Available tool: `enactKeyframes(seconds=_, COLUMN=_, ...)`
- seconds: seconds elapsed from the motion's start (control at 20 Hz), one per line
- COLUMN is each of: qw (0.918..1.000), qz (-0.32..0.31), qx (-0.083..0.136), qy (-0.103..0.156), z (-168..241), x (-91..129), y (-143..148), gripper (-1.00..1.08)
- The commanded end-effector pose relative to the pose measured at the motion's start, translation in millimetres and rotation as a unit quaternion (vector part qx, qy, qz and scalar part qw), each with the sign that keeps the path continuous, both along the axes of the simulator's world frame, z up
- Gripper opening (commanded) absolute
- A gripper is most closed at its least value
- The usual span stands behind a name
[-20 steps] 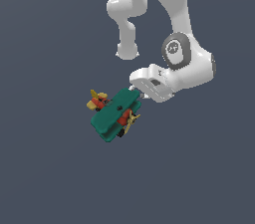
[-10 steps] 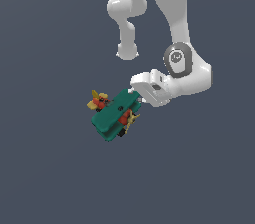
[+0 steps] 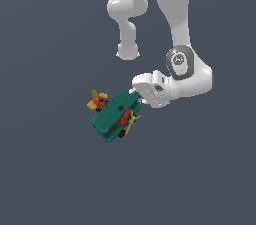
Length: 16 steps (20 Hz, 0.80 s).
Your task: Pick up the object and move it to a goal position.
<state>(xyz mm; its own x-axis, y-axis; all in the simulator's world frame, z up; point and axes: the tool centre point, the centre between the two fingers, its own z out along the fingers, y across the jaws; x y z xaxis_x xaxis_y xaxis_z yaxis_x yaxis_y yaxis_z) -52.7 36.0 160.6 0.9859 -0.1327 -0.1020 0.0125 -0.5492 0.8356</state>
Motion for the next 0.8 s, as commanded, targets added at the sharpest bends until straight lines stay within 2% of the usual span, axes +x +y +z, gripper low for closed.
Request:
enactKeyframes(seconds=0.0, qw=1.0, qz=-0.004, qx=-0.003, qy=-0.003, z=-0.5, x=-0.5, y=-4.2, gripper=0.68)
enactKeyframes(seconds=0.4, qw=0.9998, qz=-0.016, qx=-0.009, qy=-0.001, z=-6.7, x=-7.7, y=-6.9, gripper=0.68)
enactKeyframes(seconds=0.75, qw=0.9997, qz=-0.013, qx=-0.02, qy=-0.009, z=-5.2, x=-5.5, y=-5.7, gripper=0.68)
